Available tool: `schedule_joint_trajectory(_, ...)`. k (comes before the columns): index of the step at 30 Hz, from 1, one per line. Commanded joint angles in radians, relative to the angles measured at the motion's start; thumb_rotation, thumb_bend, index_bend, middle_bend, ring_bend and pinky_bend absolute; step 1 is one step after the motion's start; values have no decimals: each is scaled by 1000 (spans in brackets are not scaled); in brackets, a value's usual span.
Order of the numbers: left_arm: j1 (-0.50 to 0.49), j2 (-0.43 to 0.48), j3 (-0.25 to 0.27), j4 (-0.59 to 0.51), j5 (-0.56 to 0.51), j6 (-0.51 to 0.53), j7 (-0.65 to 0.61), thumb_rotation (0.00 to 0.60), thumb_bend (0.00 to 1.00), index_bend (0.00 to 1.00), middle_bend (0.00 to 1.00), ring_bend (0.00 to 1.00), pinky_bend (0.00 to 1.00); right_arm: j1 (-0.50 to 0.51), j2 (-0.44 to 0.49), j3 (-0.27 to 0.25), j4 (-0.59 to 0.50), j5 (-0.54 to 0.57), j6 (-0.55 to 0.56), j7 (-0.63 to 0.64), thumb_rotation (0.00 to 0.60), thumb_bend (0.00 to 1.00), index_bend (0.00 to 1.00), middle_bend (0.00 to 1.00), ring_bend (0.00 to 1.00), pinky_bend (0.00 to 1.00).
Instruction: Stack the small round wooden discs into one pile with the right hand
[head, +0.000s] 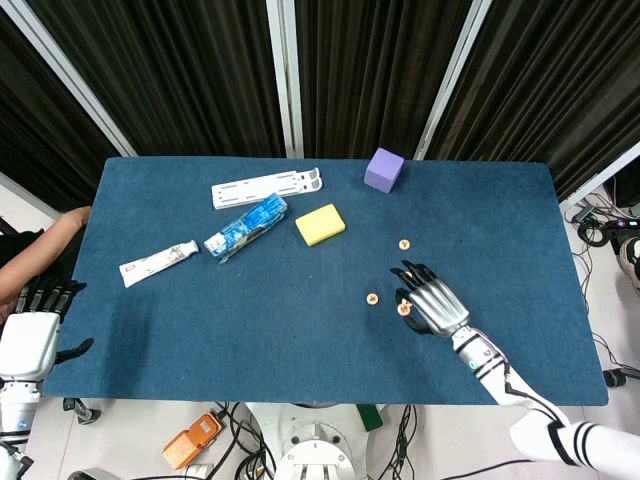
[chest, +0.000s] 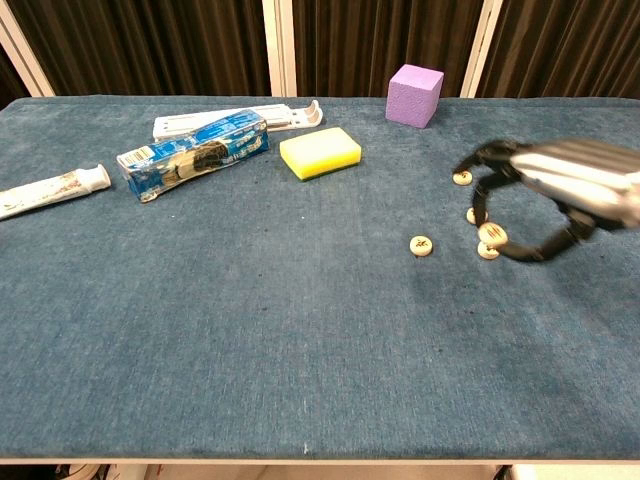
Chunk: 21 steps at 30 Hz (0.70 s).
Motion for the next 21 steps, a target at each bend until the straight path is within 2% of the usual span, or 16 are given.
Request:
schedule_joint_trajectory(1, 1, 1, 0, -1, -3, -2, 1, 600, 81, 192, 177, 108, 13, 52, -44, 36, 37, 62, -66, -36, 600, 529, 571, 160, 78, 173)
schedule_joint_trajectory(8, 2, 2, -1, 3, -12, -8, -1, 600, 81, 192, 177, 108, 13, 116, -128, 48, 119, 132, -144, -71, 600, 529, 563, 161, 78, 173)
schedule_joint_trajectory(21, 1, -3, 0, 18, -18, -17, -15, 600, 80, 193, 177, 108, 13, 149, -162, 37, 137, 156, -138, -81, 600, 529, 540, 160, 78, 173)
